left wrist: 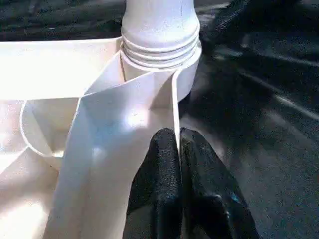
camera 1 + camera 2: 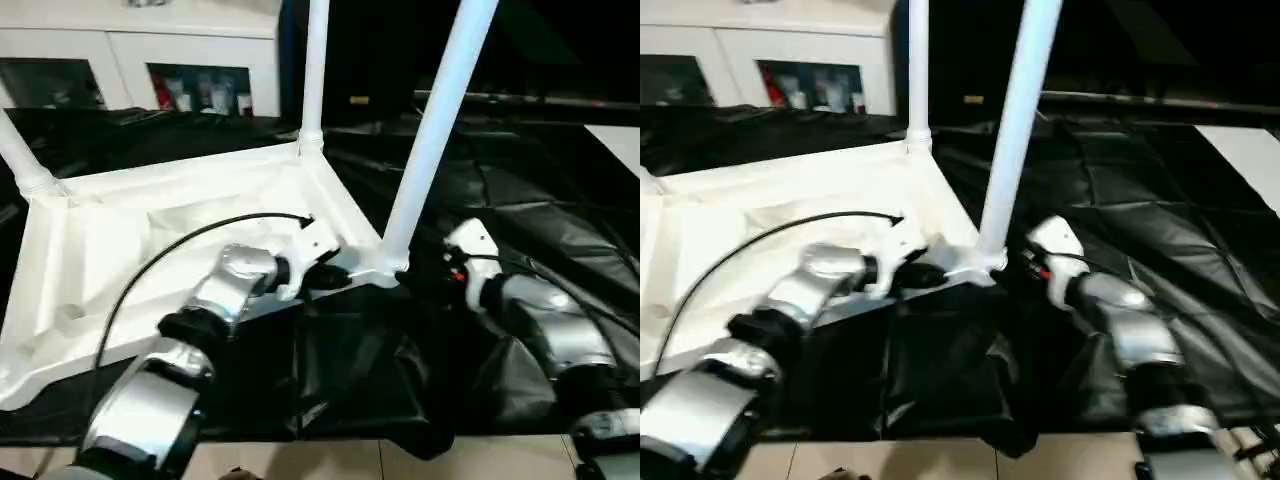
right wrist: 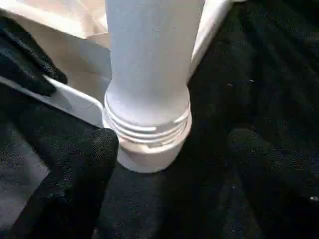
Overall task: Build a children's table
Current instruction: Rotate leg to tighten
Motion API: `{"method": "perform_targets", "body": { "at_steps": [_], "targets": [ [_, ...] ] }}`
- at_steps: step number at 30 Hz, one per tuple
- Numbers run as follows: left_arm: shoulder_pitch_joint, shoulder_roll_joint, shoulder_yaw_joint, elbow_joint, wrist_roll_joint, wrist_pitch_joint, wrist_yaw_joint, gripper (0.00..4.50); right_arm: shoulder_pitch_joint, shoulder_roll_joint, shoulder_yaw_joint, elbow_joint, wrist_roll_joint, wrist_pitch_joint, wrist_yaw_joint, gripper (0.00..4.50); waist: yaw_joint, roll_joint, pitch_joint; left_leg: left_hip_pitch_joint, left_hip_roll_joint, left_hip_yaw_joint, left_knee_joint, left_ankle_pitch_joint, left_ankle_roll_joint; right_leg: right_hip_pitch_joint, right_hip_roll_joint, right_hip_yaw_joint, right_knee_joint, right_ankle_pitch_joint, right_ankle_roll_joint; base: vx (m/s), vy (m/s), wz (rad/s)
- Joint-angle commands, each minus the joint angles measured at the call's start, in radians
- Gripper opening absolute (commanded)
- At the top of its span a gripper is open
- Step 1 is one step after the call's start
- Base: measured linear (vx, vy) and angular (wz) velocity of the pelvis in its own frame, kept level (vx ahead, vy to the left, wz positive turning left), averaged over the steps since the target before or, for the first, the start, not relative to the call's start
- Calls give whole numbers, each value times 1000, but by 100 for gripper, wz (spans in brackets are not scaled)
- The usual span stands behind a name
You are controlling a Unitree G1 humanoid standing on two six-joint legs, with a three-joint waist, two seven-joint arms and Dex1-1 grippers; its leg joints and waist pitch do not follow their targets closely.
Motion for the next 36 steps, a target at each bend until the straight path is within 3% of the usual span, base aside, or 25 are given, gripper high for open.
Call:
{"method": "perform_targets", "body": {
  "at_steps": [1,4,11,14,26,36],
  "targets": [
    [27,7,-34,-33,-16,-11,-111,0,6,-27,15,-47,26,12,67,387,6,-4,-61,14,54,-23,-54,-215,71,43,-70,52,-65,-131,-252,0,0,0],
    [32,11,-36,-39,-19,-12,-133,0,13,-31,25,-65,32,22,103,387,9,-4,-61,14,55,-21,-53,-206,81,43,-71,52,-63,-115,-261,0,0,0],
    [53,11,-49,-77,-32,-1,-180,0,-3,14,55,-39,15,6,125,387,18,-3,-57,18,59,-23,-59,-245,46,38,-76,54,-70,-205,-243,0,0,0],
    [58,15,-50,-90,-34,6,-192,0,-10,28,63,-34,20,12,142,387,20,-3,-57,18,58,-24,-60,-247,39,39,-74,54,-69,-203,-237,0,0,0],
    [63,26,-42,-102,-29,14,-187,0,-6,42,67,-28,22,10,156,282,22,-5,-58,18,56,-24,-59,-232,41,39,-74,54,-69,-202,-227,0,0,0],
    [57,13,-32,-83,-28,24,-155,0,18,74,43,-14,18,18,73,272,20,-4,-58,18,56,-23,-58,-231,40,38,-74,54,-68,-198,-231,0,0,0]
  ]
}}
